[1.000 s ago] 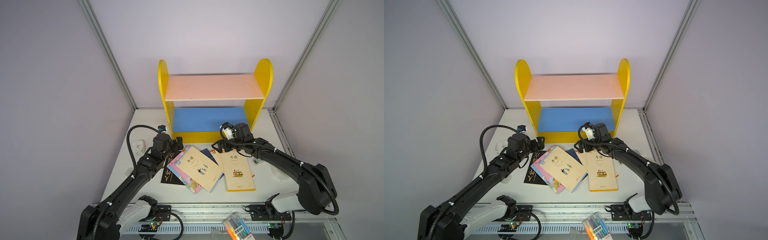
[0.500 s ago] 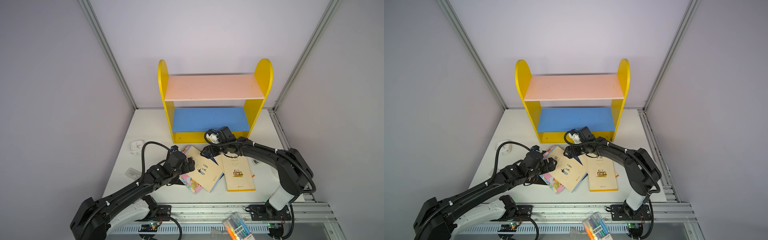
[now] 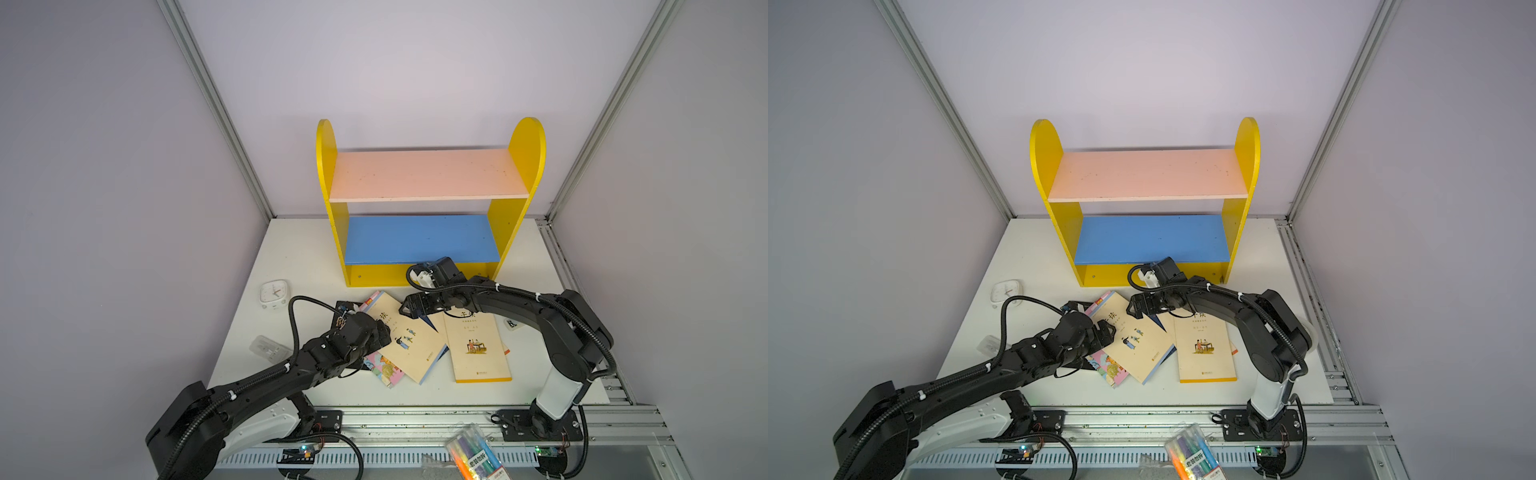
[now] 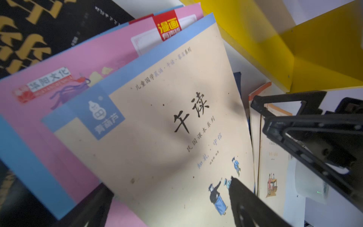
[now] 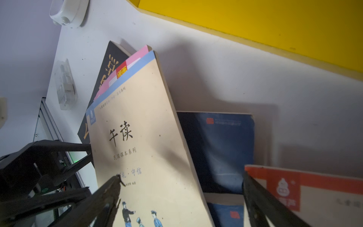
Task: Stacking books/files
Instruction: Pick up the book from the book.
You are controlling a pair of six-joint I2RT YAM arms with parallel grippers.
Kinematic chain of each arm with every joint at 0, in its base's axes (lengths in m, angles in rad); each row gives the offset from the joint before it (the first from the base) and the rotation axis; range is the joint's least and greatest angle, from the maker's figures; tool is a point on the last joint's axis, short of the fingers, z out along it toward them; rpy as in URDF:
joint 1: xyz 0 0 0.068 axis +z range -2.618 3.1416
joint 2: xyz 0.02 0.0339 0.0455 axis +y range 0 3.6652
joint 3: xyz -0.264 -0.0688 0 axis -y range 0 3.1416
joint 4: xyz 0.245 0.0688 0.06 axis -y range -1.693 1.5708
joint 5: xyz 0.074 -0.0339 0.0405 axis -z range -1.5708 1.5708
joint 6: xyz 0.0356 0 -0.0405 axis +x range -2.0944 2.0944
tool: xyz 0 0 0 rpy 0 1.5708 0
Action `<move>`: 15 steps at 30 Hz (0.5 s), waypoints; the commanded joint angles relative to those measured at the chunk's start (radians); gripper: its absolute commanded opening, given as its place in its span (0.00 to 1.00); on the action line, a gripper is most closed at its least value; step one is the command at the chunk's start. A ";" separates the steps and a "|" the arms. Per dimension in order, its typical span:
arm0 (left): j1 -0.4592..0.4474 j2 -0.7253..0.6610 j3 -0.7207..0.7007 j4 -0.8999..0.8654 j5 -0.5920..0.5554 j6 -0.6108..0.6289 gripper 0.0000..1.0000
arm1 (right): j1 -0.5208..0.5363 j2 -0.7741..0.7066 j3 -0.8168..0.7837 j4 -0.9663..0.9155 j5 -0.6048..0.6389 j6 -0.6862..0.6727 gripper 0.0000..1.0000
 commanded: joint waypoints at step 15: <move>0.000 -0.013 -0.069 0.316 -0.111 0.013 0.78 | 0.027 0.082 0.021 0.070 -0.034 0.046 0.98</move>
